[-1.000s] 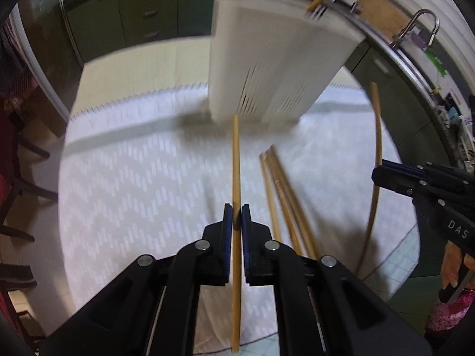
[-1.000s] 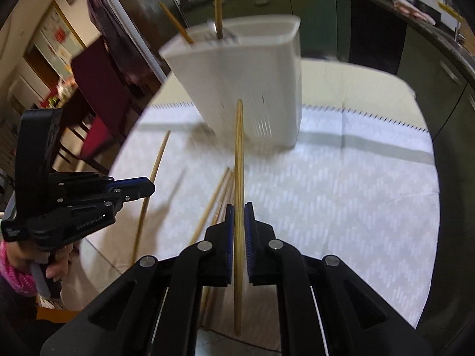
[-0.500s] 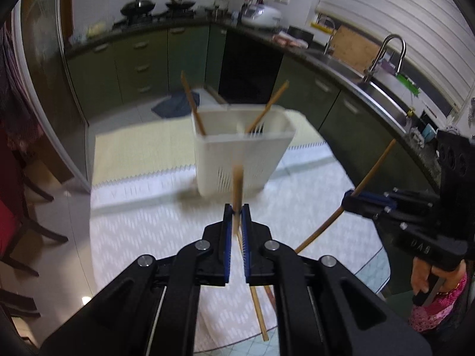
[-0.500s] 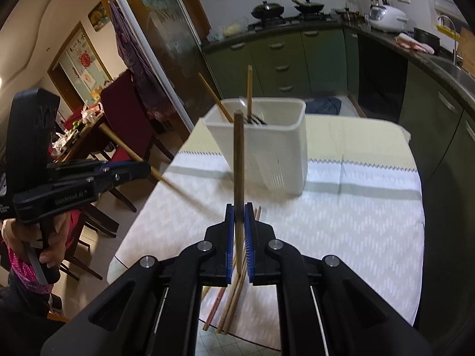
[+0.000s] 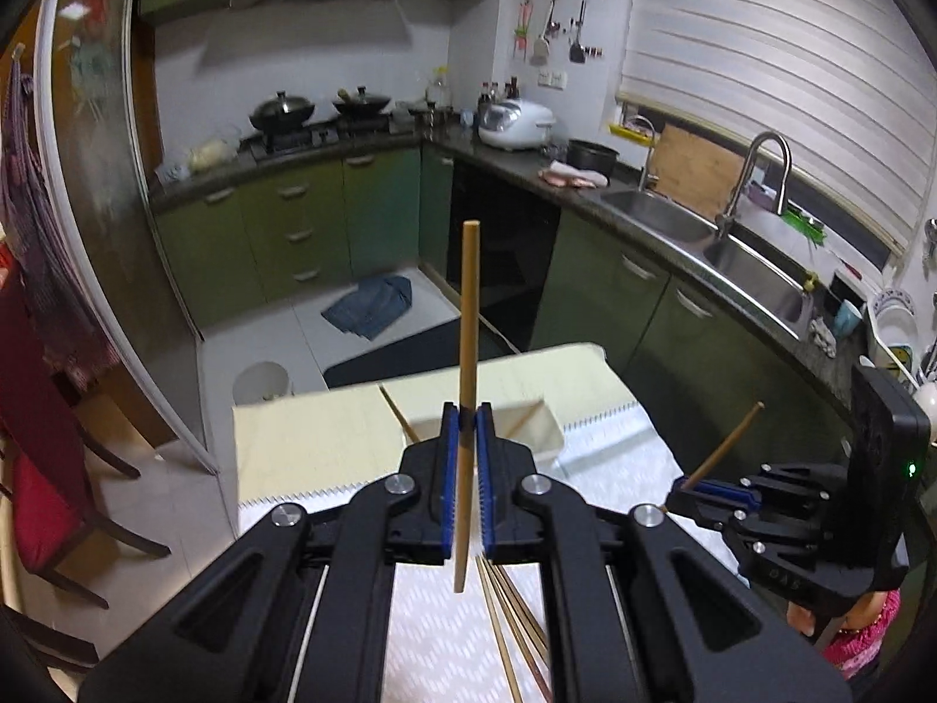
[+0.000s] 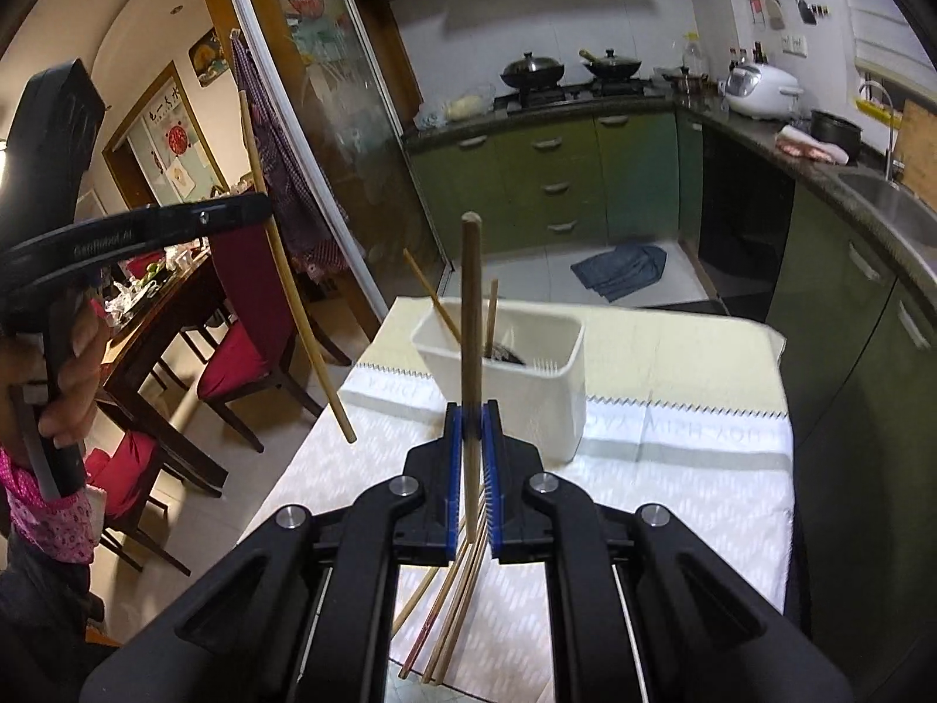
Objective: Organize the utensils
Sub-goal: 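Lift both chopsticks over the caddy and open both tools to drop them, then lower the left tool onto a loose chopstick and close it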
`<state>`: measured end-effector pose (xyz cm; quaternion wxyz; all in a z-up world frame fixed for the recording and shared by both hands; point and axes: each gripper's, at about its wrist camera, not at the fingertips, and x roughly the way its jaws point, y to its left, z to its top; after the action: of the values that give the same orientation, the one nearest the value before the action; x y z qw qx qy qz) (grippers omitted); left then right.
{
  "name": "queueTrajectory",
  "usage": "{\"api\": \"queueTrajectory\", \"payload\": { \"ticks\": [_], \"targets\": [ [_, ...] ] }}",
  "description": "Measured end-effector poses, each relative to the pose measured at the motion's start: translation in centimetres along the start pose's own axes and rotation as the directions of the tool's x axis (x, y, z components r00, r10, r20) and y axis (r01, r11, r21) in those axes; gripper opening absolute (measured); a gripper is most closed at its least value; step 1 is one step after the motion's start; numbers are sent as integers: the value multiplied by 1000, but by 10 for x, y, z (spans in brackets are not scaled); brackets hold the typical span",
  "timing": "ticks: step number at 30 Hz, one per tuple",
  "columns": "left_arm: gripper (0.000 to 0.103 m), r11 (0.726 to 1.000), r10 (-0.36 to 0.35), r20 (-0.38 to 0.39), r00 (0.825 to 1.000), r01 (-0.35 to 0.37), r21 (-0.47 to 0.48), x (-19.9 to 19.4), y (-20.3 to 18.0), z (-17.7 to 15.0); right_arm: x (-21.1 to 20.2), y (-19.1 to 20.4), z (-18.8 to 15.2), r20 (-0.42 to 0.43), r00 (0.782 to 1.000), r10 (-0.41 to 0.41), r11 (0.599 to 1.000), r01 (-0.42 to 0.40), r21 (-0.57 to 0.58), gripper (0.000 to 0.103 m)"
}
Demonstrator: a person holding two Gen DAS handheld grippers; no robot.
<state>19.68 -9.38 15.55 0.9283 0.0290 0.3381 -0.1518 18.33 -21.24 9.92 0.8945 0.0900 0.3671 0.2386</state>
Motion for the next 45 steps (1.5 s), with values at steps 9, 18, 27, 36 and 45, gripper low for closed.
{"api": "queueTrajectory", "payload": {
  "ticks": [9,18,27,36,45],
  "targets": [
    [6,1000,26,85,996,-25,-10,-5,-2,43,-38,5,53,140,990,-32,999,34,-19,7],
    [6,999,37,65,997,-36,-17,40,1,43,-35,5,101,238,968,-82,996,91,-25,7],
    [6,999,34,21,999,-34,-21,84,7,21,42,-16,97,167,978,-122,992,123,8,8],
    [7,999,24,-114,993,-29,-42,140,16,-30,116,-38,59,43,988,-148,989,148,6,8],
    [48,998,40,-106,994,-44,-37,125,17,-48,117,-34,33,50,983,-174,984,176,-32,26]
  ]
}}
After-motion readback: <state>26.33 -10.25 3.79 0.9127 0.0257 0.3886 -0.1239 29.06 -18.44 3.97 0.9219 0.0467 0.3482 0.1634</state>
